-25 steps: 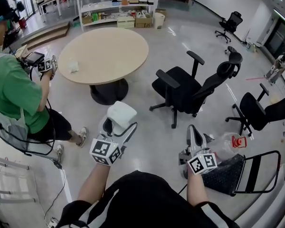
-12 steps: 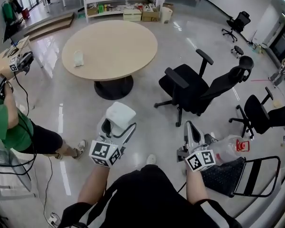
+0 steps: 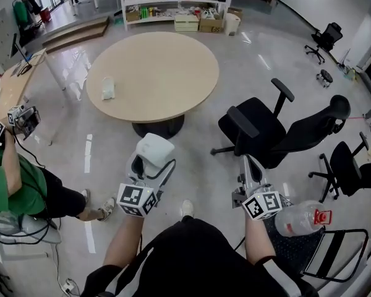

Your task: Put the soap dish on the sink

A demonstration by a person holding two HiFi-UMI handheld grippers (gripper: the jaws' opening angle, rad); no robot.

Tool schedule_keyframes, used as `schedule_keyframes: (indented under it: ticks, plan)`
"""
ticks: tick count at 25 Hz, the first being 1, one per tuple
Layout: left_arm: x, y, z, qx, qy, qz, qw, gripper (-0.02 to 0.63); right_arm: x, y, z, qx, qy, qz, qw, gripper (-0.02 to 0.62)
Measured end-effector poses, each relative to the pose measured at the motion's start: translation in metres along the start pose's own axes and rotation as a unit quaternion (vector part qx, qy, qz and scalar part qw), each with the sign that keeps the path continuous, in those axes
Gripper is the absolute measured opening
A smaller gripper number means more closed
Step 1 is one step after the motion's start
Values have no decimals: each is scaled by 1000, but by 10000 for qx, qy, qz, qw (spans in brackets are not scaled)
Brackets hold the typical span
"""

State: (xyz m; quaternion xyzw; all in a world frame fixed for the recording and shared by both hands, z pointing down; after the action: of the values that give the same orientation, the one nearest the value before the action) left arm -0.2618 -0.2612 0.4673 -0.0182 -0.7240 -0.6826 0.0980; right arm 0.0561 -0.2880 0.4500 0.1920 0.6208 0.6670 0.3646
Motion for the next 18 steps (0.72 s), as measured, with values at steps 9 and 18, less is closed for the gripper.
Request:
schedule_keyframes:
  ticks: [9,18]
  plan:
    - [18,-1,-99,5,-395,-48,9992,468,-79,-3,-90,88,-499,40,9987,3]
    - [50,9,-158,337,-844,-77,9958,468,-122,12,-153,291,-735,-79,9968,3]
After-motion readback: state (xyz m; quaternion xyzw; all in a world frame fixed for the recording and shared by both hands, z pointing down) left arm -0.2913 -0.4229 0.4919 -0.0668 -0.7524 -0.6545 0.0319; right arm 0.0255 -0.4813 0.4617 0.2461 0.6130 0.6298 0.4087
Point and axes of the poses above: the fingertips, and each gripper's own axes: z backward along the fingers, x to its left, y out of its underside, the point moved 5 cm from there along z, backward along the fingers, and after that the axes turned 14 degrees about -y, right-handed, at the moved point
